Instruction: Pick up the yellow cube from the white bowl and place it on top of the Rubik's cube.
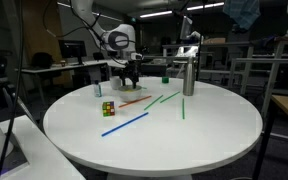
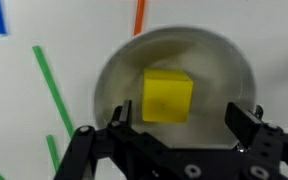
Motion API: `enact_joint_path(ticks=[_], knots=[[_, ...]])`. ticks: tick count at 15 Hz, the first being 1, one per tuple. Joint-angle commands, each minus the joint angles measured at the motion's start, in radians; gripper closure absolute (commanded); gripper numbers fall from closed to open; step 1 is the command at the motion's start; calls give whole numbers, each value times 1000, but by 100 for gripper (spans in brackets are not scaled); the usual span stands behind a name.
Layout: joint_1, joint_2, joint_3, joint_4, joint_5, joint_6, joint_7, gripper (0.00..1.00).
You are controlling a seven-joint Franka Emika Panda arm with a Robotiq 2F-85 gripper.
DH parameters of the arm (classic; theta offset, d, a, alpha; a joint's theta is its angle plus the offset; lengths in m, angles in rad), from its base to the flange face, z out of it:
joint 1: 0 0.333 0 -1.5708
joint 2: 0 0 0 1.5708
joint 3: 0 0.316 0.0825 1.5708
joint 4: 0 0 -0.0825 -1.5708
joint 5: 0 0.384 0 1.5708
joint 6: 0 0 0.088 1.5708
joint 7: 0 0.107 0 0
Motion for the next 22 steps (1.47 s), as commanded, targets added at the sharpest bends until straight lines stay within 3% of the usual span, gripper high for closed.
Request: enact_joint_path(ticks=[1, 16, 17, 19, 22], knots=[[-17, 28, 9, 46, 27, -61, -17, 0], [-43, 122, 10, 131, 25, -117, -31, 0], [-43, 125, 10, 136, 24, -125, -31, 25], [-41, 130, 8, 144, 20, -140, -29, 33], [-39, 134, 5, 152, 18, -160, -24, 56]])
